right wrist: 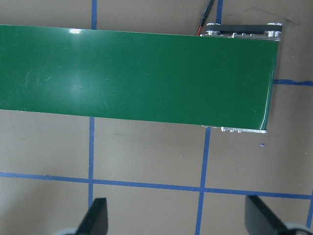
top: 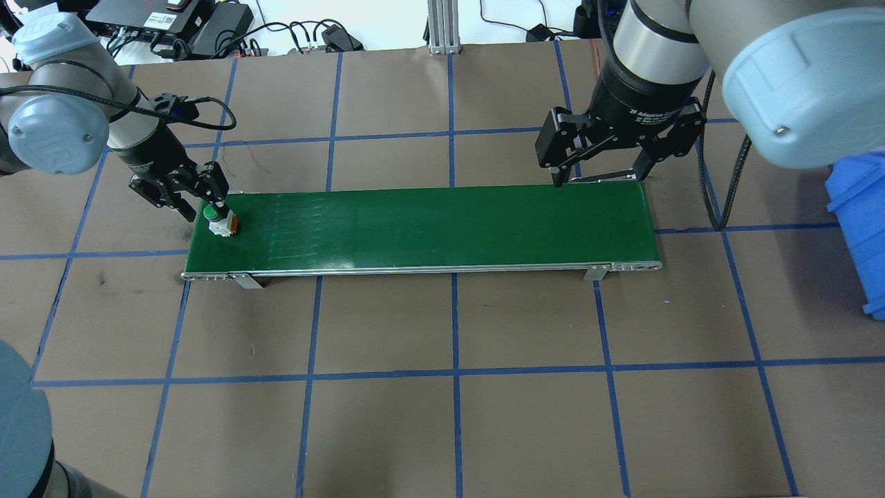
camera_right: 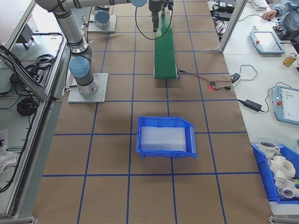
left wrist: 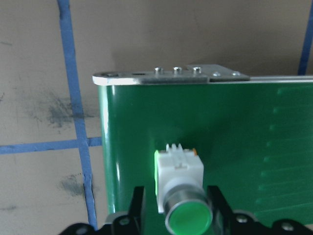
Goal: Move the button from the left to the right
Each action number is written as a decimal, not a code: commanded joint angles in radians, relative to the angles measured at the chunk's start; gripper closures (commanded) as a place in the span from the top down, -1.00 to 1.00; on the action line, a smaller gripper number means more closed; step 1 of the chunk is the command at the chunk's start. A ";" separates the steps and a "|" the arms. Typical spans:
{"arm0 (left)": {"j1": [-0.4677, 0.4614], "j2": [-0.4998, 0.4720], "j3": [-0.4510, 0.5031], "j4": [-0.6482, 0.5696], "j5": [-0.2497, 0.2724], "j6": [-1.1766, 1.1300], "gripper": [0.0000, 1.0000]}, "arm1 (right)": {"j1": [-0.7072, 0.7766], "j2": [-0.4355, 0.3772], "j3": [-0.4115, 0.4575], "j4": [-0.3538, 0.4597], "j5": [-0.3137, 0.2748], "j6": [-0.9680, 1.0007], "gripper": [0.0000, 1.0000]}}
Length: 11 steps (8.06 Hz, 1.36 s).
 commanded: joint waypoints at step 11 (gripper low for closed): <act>-0.037 0.352 0.009 -0.267 0.131 -0.046 1.00 | -0.003 0.021 0.000 -0.084 0.016 -0.002 1.00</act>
